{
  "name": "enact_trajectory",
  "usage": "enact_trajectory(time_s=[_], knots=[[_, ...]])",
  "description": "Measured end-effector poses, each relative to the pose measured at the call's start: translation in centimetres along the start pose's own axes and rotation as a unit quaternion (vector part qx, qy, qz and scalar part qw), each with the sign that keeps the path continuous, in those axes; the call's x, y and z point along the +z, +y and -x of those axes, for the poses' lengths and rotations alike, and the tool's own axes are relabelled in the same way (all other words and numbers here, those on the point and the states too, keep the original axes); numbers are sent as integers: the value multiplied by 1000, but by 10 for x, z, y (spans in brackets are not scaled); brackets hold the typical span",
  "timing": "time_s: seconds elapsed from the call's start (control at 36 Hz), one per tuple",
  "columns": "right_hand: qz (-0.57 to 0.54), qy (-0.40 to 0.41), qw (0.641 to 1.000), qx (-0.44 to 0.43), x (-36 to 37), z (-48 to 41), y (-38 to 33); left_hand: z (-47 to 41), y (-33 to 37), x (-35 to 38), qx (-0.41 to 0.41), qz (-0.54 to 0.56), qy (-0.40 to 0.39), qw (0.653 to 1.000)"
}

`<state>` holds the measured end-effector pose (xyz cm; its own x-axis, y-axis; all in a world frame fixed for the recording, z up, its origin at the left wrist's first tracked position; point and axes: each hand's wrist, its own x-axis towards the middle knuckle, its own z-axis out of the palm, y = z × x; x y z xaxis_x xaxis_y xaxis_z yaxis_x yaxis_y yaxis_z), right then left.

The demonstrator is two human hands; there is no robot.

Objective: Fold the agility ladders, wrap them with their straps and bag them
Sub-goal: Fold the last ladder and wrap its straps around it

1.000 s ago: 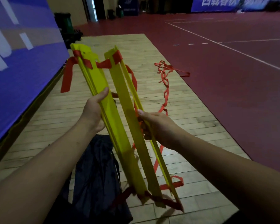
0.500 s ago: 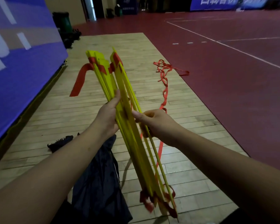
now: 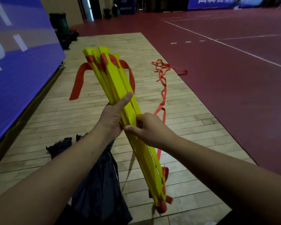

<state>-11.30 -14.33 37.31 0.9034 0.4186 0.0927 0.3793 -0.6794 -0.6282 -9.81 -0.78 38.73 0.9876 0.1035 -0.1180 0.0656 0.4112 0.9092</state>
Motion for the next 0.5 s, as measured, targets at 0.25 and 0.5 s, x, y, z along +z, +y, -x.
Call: enact_trajectory(time_s=[0.25,0.5], knots=[[-70,93,992,55,-15,-7,15,0,9,-7,9,-22,-20,1000],[-285,-117,946,100,-15,0,37,-3,21,-13,6,28,-20,999]])
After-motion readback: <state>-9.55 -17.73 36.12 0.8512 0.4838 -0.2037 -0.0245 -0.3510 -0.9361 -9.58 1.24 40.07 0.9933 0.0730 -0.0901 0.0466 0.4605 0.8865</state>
